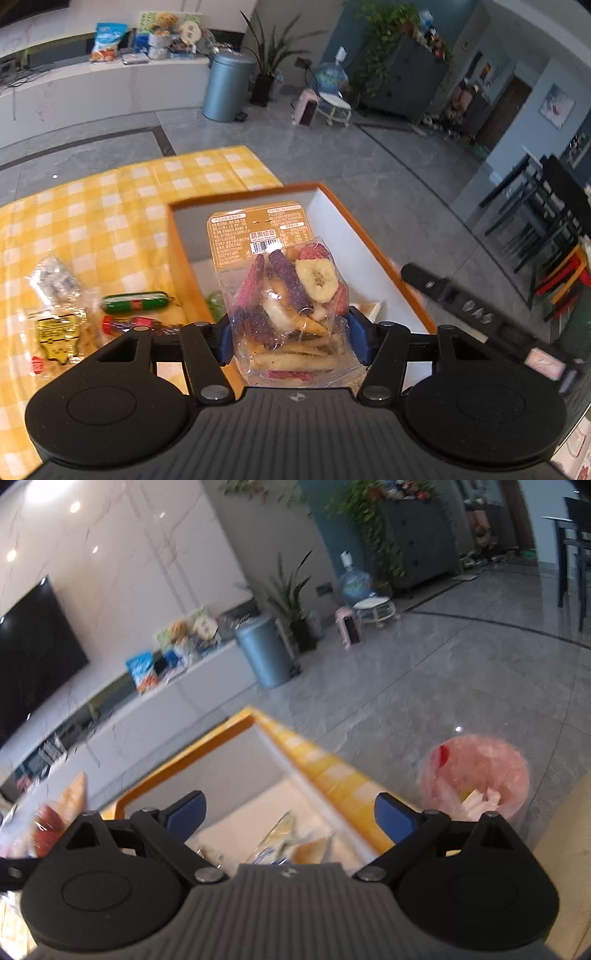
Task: Organize snacks
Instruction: 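Lower the puffed-snack bag into the orange box and open the right gripper, then lower the chips bag into the orange box and open the left gripper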
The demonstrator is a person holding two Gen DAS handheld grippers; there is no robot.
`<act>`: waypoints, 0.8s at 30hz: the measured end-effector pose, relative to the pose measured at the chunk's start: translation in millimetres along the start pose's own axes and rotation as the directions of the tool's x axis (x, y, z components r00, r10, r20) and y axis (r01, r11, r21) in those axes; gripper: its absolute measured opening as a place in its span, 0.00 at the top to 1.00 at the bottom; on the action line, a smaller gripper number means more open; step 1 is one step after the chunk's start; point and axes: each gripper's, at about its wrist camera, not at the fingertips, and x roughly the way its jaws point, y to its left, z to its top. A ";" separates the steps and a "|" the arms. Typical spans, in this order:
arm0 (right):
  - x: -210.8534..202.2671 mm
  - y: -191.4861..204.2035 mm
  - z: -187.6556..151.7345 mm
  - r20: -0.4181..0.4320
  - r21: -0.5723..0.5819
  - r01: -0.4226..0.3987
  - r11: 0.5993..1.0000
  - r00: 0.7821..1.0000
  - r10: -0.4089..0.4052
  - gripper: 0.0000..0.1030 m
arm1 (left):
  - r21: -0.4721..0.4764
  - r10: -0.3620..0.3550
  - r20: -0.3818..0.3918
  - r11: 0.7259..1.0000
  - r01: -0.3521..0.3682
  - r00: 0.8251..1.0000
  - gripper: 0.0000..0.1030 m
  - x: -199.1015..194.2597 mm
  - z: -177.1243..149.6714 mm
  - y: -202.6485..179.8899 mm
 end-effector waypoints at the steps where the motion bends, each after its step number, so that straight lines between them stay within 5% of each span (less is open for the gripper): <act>1: -0.5 -3.9 0.6 0.000 0.013 0.000 1.000 1.000 0.000 0.07 | 0.004 -0.005 -0.015 1.000 0.005 1.000 0.35 7.6 -1.7 -2.6; 16: 7.9 -18.1 -4.2 -0.059 0.068 -0.025 0.997 0.998 0.029 0.07 | 0.110 0.082 -0.119 0.992 -0.069 0.990 0.34 77.6 -12.1 -19.0; 20: 11.2 -15.1 -6.0 -0.080 0.055 -0.006 0.998 0.997 0.011 0.07 | 0.170 0.098 -0.137 0.983 -0.074 0.986 0.23 77.2 -14.4 -26.6; 24: 13.4 -12.3 -6.1 -0.100 0.065 0.015 0.998 0.995 -0.009 0.07 | 0.123 0.085 -0.088 0.990 -0.073 0.992 0.14 64.9 -14.1 -24.9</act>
